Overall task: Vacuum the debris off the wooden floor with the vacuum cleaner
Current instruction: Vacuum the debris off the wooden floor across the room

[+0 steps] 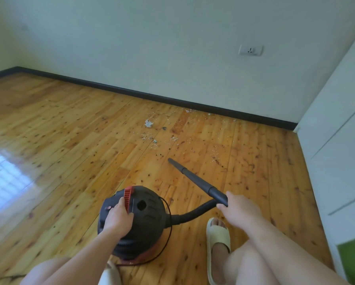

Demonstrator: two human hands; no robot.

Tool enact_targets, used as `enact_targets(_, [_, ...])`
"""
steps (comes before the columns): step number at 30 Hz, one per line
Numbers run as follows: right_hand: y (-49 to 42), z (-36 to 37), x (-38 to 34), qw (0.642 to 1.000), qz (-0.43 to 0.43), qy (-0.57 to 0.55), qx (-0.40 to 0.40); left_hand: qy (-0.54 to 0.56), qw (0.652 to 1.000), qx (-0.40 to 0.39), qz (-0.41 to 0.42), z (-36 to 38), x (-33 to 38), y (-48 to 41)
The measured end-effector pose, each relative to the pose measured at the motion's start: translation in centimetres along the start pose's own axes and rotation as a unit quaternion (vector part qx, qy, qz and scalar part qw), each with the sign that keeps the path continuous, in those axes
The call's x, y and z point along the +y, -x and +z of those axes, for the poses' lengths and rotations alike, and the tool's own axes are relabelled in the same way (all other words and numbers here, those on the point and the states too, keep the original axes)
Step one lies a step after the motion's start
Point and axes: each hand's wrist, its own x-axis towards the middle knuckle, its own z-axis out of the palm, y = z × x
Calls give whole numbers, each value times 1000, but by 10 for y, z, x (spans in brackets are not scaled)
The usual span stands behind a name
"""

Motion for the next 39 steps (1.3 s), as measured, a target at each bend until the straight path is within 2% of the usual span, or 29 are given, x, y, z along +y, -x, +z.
enact_targets(8, [-14,-4,-21,999,-10,-31,-4,-4,999,-38,-10,1,-3,9])
enact_targets(14, [-43,2,-50,999,-30,-28,-7,-3,1000,-16,-6,3,-1,7])
enact_targets(21, [-45,-1,-65,998,-58,-7,4,-8,999,-36,-9,1,-3,10])
enact_targets(33, [9,-14,-12,996,-29,61,57,12,998,-46,-42,5,2,28])
enact_targets(39, [45,-9,40,997,-1,40,66,-27,998,-55,-5,6,-4,45])
